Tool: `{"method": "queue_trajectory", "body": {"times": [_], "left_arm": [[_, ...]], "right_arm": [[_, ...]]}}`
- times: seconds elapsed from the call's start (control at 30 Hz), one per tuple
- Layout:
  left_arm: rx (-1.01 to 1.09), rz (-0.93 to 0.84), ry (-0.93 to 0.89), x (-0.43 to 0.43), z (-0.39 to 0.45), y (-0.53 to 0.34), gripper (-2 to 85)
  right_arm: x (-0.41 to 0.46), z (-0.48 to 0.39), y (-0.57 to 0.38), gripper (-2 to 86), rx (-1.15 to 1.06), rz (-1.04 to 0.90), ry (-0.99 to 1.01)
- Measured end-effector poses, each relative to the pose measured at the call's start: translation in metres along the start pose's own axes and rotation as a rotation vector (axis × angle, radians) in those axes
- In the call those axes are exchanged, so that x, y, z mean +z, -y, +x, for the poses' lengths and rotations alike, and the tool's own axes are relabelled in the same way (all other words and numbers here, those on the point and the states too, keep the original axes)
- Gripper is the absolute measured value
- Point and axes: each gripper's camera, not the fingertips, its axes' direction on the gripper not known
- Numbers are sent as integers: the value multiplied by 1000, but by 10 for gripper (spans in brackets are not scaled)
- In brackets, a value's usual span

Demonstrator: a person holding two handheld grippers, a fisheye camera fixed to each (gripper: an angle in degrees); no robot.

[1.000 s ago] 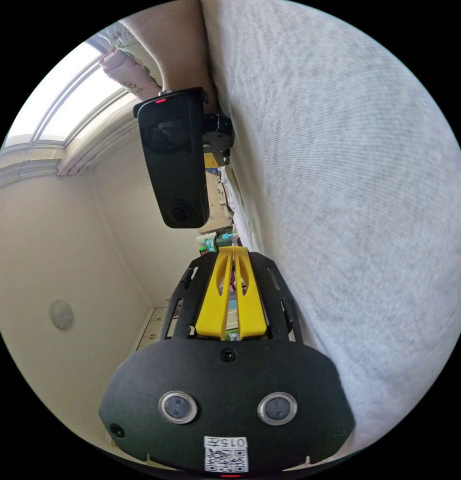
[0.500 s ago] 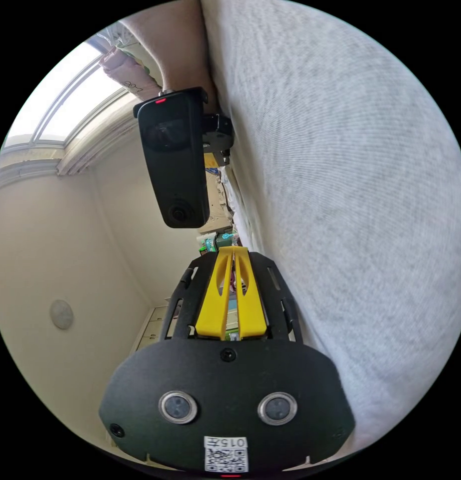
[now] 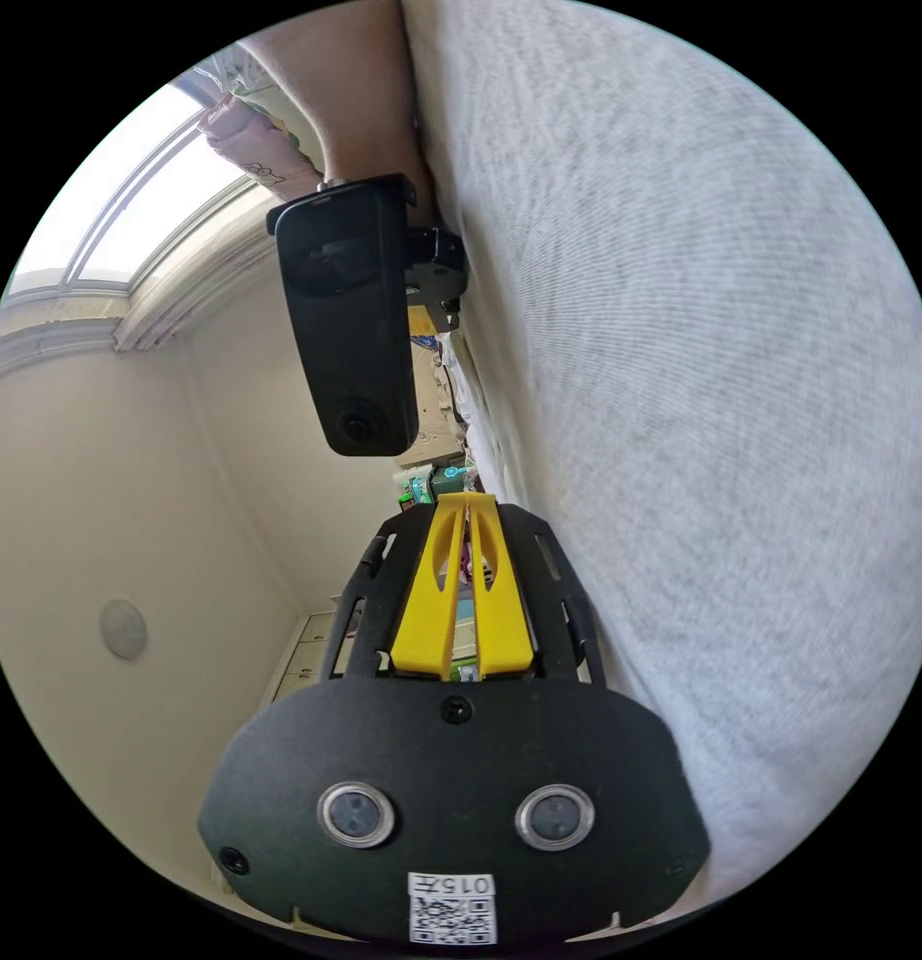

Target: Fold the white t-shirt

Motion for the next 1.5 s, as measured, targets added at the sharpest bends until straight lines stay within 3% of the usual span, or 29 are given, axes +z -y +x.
{"method": "queue_trajectory", "body": {"times": [0.6, 0.83, 1.1, 1.2, 1.27, 1.37, 1.5], "left_arm": [[-4, 19, -1, -96, -63, 81, -4], [-14, 170, 42, -136, -105, 119, -5], [151, 45, -19, -175, -160, 161, -3], [-19, 156, 9, -200, -211, 163, -3], [-357, 233, 146, -211, -276, 151, -3], [-722, 169, 250, -207, -357, 128, -3], [-1122, 96, 365, -196, -424, 103, -3]], "right_arm": [[-115, -20, 72, -11, 6, 2, 6], [-166, -14, 103, -10, 8, 5, 10], [-224, 19, 133, -10, 54, 34, 35], [-241, 83, 139, -10, 226, 42, 180], [-246, 167, 133, -10, 486, 35, 369], [-234, 272, 104, -9, 852, 68, 683], [-201, 339, 80, -4, 1032, 120, 955]]}}
